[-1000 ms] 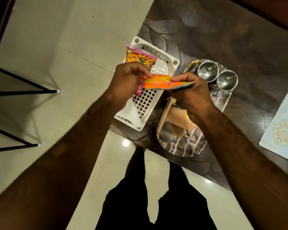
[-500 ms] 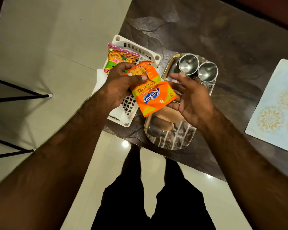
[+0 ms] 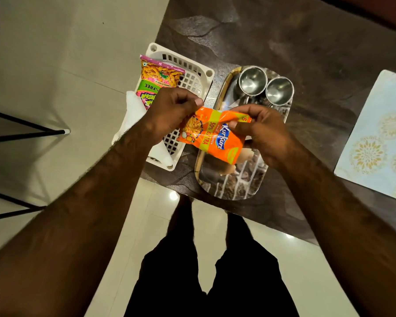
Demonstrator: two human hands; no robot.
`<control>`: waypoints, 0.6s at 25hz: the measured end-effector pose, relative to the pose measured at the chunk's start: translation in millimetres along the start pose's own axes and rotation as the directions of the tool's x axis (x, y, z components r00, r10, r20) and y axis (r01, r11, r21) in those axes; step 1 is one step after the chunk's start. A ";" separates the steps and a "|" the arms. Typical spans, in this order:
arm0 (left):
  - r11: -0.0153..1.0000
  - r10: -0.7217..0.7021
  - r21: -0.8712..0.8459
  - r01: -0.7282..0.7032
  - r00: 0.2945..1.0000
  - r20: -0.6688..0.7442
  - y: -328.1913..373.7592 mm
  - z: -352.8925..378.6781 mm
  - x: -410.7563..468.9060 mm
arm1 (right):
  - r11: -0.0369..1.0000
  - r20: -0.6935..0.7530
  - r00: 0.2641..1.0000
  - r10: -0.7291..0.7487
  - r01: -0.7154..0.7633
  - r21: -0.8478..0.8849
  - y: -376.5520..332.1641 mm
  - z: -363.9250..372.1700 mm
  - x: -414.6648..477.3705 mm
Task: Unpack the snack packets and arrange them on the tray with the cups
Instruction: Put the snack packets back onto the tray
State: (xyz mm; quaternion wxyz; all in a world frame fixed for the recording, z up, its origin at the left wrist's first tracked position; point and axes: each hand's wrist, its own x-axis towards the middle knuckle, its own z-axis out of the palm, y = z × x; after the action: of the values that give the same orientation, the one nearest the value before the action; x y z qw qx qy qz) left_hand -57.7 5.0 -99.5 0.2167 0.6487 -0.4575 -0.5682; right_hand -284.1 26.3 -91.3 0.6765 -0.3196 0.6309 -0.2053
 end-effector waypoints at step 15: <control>0.975 -0.131 -0.210 0.070 0.946 -0.295 -18.0 42.4 -3.8 | 0.990 -0.264 0.965 -0.013 0.049 0.129 6.6 -13.9 14.3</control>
State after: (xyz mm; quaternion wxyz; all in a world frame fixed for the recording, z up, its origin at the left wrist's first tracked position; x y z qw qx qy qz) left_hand -91.0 27.1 -122.9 0.3187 0.7272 -0.3261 -0.5131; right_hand -297.0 18.9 -106.2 0.6038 -0.2533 0.6944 -0.2986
